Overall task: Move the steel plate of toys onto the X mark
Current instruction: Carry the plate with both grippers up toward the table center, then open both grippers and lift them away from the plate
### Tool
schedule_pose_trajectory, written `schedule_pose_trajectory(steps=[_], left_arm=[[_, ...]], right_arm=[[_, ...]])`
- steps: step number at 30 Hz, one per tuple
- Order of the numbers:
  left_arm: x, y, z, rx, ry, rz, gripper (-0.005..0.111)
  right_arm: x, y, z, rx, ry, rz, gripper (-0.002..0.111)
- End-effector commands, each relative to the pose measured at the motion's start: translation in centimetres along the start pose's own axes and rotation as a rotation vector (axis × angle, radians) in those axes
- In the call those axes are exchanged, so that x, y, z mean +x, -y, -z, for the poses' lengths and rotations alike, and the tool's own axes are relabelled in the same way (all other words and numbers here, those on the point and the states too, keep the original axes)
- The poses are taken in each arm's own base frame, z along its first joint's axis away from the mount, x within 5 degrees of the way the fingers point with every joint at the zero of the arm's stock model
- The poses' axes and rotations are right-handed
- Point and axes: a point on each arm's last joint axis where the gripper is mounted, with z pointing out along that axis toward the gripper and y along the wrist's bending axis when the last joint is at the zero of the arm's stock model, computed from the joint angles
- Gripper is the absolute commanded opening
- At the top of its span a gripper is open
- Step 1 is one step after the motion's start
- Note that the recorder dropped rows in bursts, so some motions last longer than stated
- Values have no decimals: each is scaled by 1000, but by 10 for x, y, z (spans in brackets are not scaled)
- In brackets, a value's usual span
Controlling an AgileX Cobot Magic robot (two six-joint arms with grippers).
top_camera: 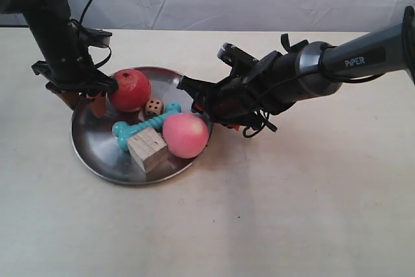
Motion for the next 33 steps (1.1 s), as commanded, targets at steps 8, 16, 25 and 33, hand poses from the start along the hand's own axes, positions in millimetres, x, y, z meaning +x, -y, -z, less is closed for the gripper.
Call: schedule_pose_trajectory(steps=[8, 16, 25, 33], left_arm=[[-4, 6, 7, -3, 46, 36, 65], [-7, 3, 6, -26, 73, 51, 66], [-8, 1, -15, -16, 23, 57, 66], [-8, -5, -13, -78, 32, 26, 66]], right_arm=[[1, -14, 6, -42, -21, 39, 43], [-1, -11, 6, -39, -32, 59, 43], [-25, 17, 12, -14, -87, 34, 43], [-34, 26, 14, 11, -77, 77, 40]])
